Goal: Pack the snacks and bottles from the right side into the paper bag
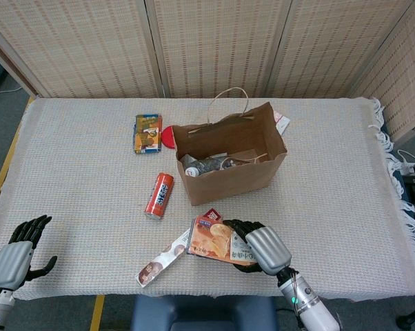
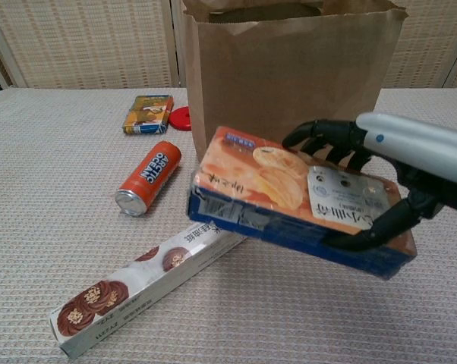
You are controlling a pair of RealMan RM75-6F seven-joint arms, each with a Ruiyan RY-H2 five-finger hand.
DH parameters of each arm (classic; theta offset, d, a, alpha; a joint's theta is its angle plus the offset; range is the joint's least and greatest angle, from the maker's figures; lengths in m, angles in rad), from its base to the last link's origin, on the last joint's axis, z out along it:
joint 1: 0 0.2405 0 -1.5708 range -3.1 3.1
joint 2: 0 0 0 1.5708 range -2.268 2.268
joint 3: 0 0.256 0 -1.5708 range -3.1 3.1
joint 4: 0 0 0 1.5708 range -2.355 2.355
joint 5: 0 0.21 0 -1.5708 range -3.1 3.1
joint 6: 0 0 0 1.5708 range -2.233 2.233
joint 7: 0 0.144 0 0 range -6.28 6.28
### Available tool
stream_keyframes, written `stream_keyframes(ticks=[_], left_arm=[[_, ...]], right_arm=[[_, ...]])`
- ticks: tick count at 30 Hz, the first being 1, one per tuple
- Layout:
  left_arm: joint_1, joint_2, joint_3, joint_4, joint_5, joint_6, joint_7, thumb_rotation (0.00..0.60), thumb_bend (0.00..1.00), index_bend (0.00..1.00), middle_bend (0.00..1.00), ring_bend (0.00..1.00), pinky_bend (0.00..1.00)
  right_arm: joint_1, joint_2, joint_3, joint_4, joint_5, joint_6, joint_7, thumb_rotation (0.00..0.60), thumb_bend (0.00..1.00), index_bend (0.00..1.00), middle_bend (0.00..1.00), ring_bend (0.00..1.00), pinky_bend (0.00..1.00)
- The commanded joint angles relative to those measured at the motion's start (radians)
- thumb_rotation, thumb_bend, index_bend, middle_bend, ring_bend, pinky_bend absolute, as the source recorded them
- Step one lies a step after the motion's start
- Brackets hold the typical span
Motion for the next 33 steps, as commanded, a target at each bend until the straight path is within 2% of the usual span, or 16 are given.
stream_keyframes(ticks=[1, 3, 7, 10, 13, 17, 25, 33], left_arm=[[0.0, 0.0, 0.0, -0.001, -0.001, -0.001, 0.001, 0.6, 0.34, 0.0, 0.0, 0.0, 0.02], [0.0, -0.001, 0.0, -0.001, -0.001, -0.001, 0.003, 0.6, 0.34, 0.0, 0.0, 0.0, 0.02], [0.0, 0.0, 0.001, -0.002, 0.001, 0.0, 0.002, 0.6, 0.34, 0.0, 0.0, 0.0, 0.02], [0.0, 0.001, 0.002, -0.002, 0.004, 0.0, -0.004, 0.6, 0.34, 0.0, 0.0, 0.0, 0.02], [0.0, 0.003, 0.003, -0.002, 0.006, -0.001, -0.01, 0.6, 0.34, 0.0, 0.0, 0.0, 0.02], [-0.001, 0.007, 0.005, -0.001, 0.013, -0.003, -0.022, 0.6, 0.34, 0.0, 0.0, 0.0, 0.02], [-0.001, 0.013, 0.007, -0.002, 0.019, -0.006, -0.044, 0.6, 0.34, 0.0, 0.0, 0.0, 0.02], [-0.003, 0.016, 0.008, -0.003, 0.02, -0.01, -0.056, 0.6, 0.34, 0.0, 0.0, 0.0, 0.02]], right_arm=[[0.018, 0.066, 0.091, -0.096, -0.045, 0.041, 0.043, 0.6, 0.4, 0.64, 0.59, 0.63, 0.75], [0.033, 0.081, 0.148, -0.133, -0.04, 0.061, 0.046, 0.6, 0.4, 0.64, 0.59, 0.63, 0.75], [0.086, 0.101, 0.31, -0.186, 0.049, 0.104, 0.016, 0.6, 0.4, 0.64, 0.59, 0.63, 0.75], [0.142, 0.099, 0.421, -0.167, 0.131, 0.127, -0.026, 0.6, 0.4, 0.63, 0.59, 0.63, 0.74], [0.197, 0.097, 0.489, -0.114, 0.206, 0.135, -0.082, 0.6, 0.4, 0.63, 0.59, 0.63, 0.74], [0.255, 0.098, 0.51, -0.003, 0.229, 0.134, -0.17, 0.6, 0.4, 0.63, 0.59, 0.62, 0.74], [0.333, 0.058, 0.469, 0.249, 0.192, 0.132, -0.259, 0.6, 0.4, 0.63, 0.59, 0.62, 0.73], [0.375, 0.039, 0.451, 0.352, 0.18, 0.107, -0.266, 0.6, 0.4, 0.63, 0.59, 0.61, 0.73]])
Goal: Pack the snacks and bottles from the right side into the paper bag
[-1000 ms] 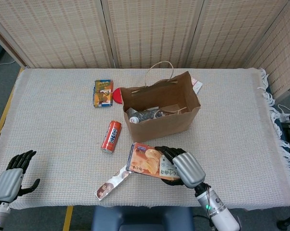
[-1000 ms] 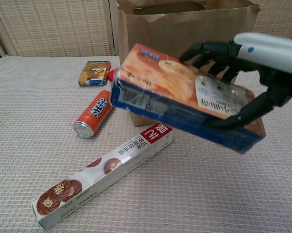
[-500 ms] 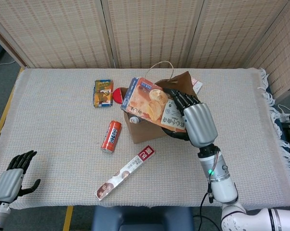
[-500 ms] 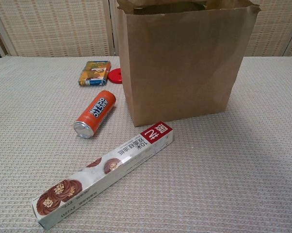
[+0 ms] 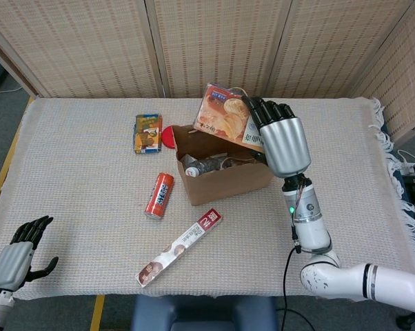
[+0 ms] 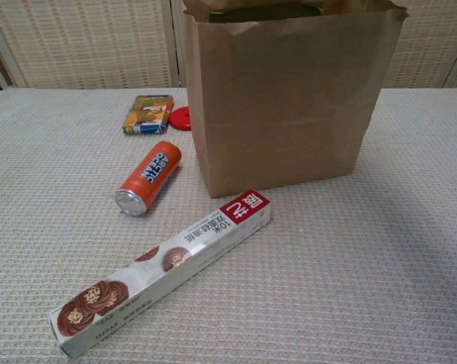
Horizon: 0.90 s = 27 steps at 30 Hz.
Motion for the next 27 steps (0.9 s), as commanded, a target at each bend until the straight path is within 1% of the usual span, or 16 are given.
stream_keyframes(ticks=[1, 6, 13, 17, 20, 22, 24, 25, 27], left_arm=[[-0.002, 0.001, 0.0, -0.001, -0.001, -0.005, -0.005, 0.6, 0.34, 0.0, 0.0, 0.0, 0.02], [-0.003, 0.005, 0.001, -0.003, -0.002, -0.008, -0.012, 0.6, 0.34, 0.0, 0.0, 0.0, 0.02], [-0.005, 0.01, 0.001, -0.004, -0.007, -0.015, -0.02, 0.6, 0.34, 0.0, 0.0, 0.0, 0.02], [-0.005, 0.011, 0.001, -0.006, -0.007, -0.016, -0.022, 0.6, 0.34, 0.0, 0.0, 0.0, 0.02], [-0.006, 0.012, 0.002, -0.007, -0.008, -0.018, -0.024, 0.6, 0.34, 0.0, 0.0, 0.0, 0.02], [-0.006, 0.013, 0.002, -0.008, -0.009, -0.019, -0.024, 0.6, 0.34, 0.0, 0.0, 0.0, 0.02], [-0.006, 0.013, 0.002, -0.008, -0.009, -0.019, -0.023, 0.6, 0.34, 0.0, 0.0, 0.0, 0.02], [-0.006, 0.013, 0.001, -0.008, -0.008, -0.018, -0.023, 0.6, 0.34, 0.0, 0.0, 0.0, 0.02], [-0.006, 0.012, 0.001, -0.009, -0.008, -0.017, -0.022, 0.6, 0.34, 0.0, 0.0, 0.0, 0.02]], right_arm=[[0.046, -0.018, -0.024, 0.089, -0.027, -0.038, -0.011, 0.6, 0.39, 0.63, 0.59, 0.61, 0.73], [0.08, -0.05, -0.056, 0.174, -0.081, -0.052, 0.009, 0.6, 0.39, 0.62, 0.59, 0.61, 0.72], [0.108, -0.071, -0.13, 0.287, -0.185, -0.074, 0.016, 0.6, 0.39, 0.61, 0.59, 0.61, 0.72], [0.111, -0.08, -0.15, 0.309, -0.191, -0.085, 0.004, 0.6, 0.39, 0.6, 0.59, 0.6, 0.71], [0.108, -0.081, -0.165, 0.313, -0.186, -0.094, -0.021, 0.6, 0.35, 0.57, 0.59, 0.58, 0.7], [0.106, -0.078, -0.175, 0.311, -0.175, -0.104, -0.048, 0.6, 0.31, 0.54, 0.59, 0.56, 0.67], [0.102, -0.081, -0.175, 0.302, -0.151, -0.106, -0.076, 0.6, 0.26, 0.48, 0.58, 0.52, 0.63], [0.099, -0.082, -0.173, 0.291, -0.128, -0.108, -0.097, 0.6, 0.22, 0.41, 0.56, 0.47, 0.61], [0.097, -0.087, -0.166, 0.275, -0.095, -0.104, -0.134, 0.6, 0.16, 0.26, 0.46, 0.35, 0.55]])
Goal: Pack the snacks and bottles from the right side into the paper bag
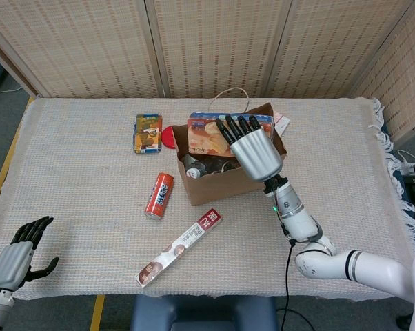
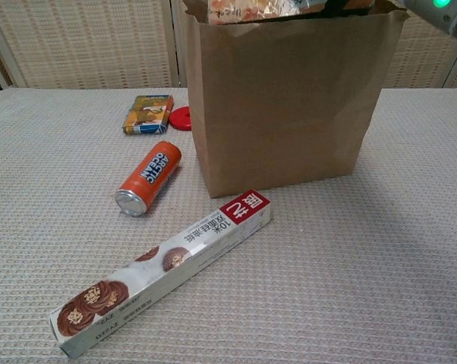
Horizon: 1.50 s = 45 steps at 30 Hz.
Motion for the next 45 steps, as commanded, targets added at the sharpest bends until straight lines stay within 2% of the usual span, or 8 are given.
stream_keyframes(ticks=[1, 5, 7, 25, 33, 40, 42, 45], left_arm=[[0.0, 0.0, 0.0, 0.0, 0.0, 0.0, 0.001, 0.6, 0.34, 0.0, 0.0, 0.0, 0.02], [0.001, -0.001, 0.0, 0.0, -0.002, 0.001, 0.004, 0.6, 0.34, 0.0, 0.0, 0.0, 0.02], [0.001, -0.001, -0.001, -0.001, -0.003, 0.001, 0.004, 0.6, 0.34, 0.0, 0.0, 0.0, 0.02], [0.003, -0.003, -0.001, 0.0, -0.001, 0.008, 0.011, 0.6, 0.34, 0.0, 0.0, 0.0, 0.02], [0.003, -0.002, -0.003, 0.0, -0.005, 0.008, 0.01, 0.6, 0.34, 0.0, 0.0, 0.0, 0.02], [0.006, -0.003, -0.002, 0.003, 0.0, 0.015, 0.009, 0.6, 0.34, 0.0, 0.0, 0.0, 0.02], [0.007, -0.003, -0.002, 0.004, 0.002, 0.018, 0.009, 0.6, 0.34, 0.0, 0.0, 0.0, 0.02], [0.01, -0.005, -0.002, 0.006, 0.005, 0.025, 0.01, 0.6, 0.34, 0.0, 0.0, 0.0, 0.02]], right_arm=[[-0.006, -0.008, 0.009, -0.036, 0.067, 0.0, -0.071, 0.6, 0.15, 0.21, 0.42, 0.32, 0.54], [-0.007, -0.007, 0.022, -0.076, 0.122, 0.01, -0.12, 0.6, 0.09, 0.04, 0.27, 0.18, 0.42], [-0.008, -0.005, 0.027, -0.091, 0.129, 0.02, -0.121, 0.6, 0.07, 0.0, 0.24, 0.16, 0.39], [-0.018, 0.004, 0.016, -0.155, 0.121, 0.085, -0.138, 0.6, 0.01, 0.0, 0.02, 0.0, 0.16], [-0.023, -0.013, 0.046, -0.185, 0.124, 0.144, -0.132, 0.6, 0.01, 0.0, 0.01, 0.0, 0.15], [-0.098, 0.055, 0.081, -0.336, 0.14, 0.221, -0.032, 0.6, 0.01, 0.0, 0.01, 0.0, 0.15], [-0.143, 0.093, 0.071, -0.407, 0.126, 0.246, 0.023, 0.6, 0.01, 0.0, 0.01, 0.0, 0.15], [-0.244, 0.18, 0.012, -0.533, 0.085, 0.284, 0.115, 0.6, 0.01, 0.0, 0.01, 0.0, 0.13]])
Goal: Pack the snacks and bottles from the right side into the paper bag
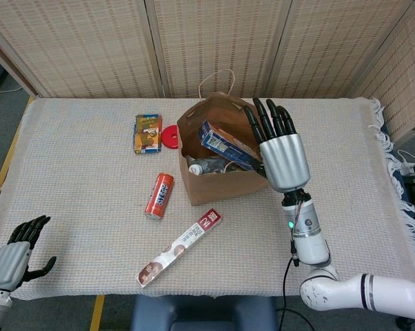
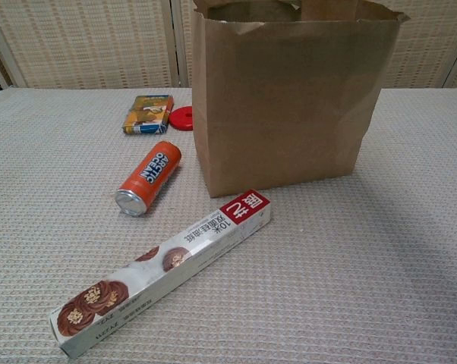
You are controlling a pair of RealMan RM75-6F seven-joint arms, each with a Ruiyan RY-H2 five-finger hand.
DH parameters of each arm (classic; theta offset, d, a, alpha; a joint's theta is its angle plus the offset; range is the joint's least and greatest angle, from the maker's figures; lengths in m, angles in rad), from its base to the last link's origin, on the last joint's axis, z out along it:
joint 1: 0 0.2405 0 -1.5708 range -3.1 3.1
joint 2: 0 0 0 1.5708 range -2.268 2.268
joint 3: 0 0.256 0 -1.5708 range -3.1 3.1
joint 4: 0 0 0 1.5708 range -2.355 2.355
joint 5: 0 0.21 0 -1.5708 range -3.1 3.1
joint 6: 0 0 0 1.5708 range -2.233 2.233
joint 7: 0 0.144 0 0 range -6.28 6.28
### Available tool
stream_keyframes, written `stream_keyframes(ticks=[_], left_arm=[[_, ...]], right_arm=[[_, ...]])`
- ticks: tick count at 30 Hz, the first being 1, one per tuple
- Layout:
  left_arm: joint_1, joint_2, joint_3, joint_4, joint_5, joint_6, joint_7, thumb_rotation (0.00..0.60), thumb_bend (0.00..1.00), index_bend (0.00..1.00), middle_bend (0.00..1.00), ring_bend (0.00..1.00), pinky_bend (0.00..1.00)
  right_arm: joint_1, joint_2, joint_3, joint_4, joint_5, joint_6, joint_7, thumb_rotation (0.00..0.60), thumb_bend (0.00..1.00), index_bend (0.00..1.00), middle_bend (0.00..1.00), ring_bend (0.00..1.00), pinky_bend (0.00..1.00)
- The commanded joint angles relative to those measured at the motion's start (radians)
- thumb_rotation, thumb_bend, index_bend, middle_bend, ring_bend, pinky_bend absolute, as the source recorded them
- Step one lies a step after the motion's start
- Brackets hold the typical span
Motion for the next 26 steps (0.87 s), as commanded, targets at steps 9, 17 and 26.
stream_keyframes(ticks=[9, 17, 26], left_arm=[[0.013, -0.018, -0.006, 0.007, 0.023, 0.044, 0.013, 0.6, 0.34, 0.0, 0.0, 0.0, 0.02], [0.023, -0.054, -0.016, 0.048, 0.058, 0.1, 0.042, 0.6, 0.34, 0.0, 0.0, 0.0, 0.02], [0.036, -0.093, -0.032, 0.101, 0.1, 0.172, 0.056, 0.6, 0.34, 0.0, 0.0, 0.0, 0.01]], right_arm=[[-0.445, 0.265, -0.406, -0.126, -0.325, 0.155, 0.44, 0.6, 0.02, 0.0, 0.01, 0.0, 0.11], [-0.616, 0.2, -0.538, 0.152, -0.397, 0.202, 0.692, 0.6, 0.02, 0.0, 0.0, 0.0, 0.04], [-0.667, 0.147, -0.508, 0.277, -0.441, 0.231, 0.707, 0.6, 0.02, 0.0, 0.0, 0.0, 0.04]])
